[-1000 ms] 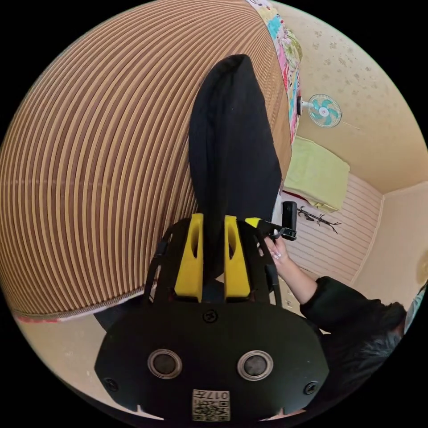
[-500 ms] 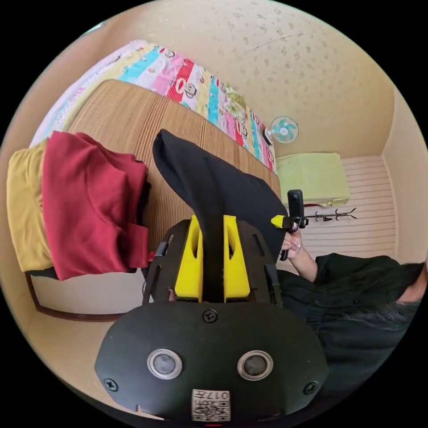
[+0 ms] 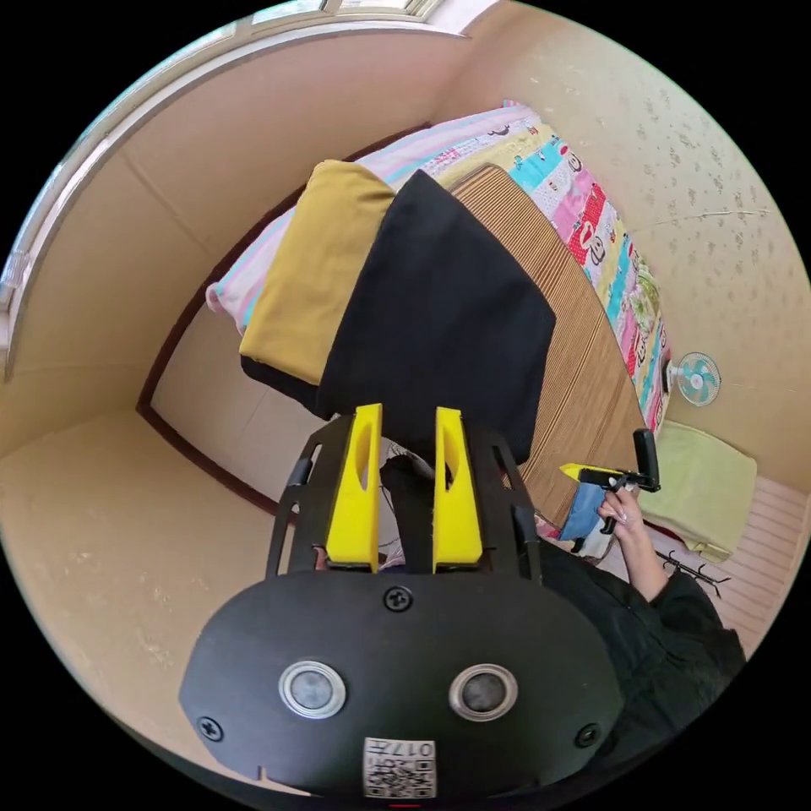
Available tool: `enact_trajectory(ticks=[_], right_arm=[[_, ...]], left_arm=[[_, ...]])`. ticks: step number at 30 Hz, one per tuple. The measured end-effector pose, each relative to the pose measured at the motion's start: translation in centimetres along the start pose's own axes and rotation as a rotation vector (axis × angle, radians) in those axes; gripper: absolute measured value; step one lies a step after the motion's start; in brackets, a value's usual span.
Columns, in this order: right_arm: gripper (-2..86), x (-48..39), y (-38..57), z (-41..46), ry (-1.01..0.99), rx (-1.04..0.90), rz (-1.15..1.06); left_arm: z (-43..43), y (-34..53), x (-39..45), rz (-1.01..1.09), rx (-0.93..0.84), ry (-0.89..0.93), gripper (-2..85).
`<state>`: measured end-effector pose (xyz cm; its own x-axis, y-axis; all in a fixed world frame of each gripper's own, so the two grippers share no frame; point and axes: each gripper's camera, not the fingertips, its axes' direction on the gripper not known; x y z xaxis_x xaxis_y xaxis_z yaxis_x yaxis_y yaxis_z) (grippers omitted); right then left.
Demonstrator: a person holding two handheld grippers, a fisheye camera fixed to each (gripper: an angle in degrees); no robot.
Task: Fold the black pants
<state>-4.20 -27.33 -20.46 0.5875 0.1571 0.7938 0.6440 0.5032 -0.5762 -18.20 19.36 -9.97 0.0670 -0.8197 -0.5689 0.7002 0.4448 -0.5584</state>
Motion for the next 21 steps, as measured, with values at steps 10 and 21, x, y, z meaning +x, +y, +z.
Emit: enact_trajectory(ticks=[10,21], right_arm=[[1.1,17.6,22.4,-15.9,0.104,0.599,0.658],[7.1,28.2,33.7,-9.6,0.094,0.810,0.986]], left_arm=[[7.7,5.7,30.3,0.694,0.144,-0.164,4.8],[21.3,23.0,62.5,1.254,-0.103,0.115,-0.5]])
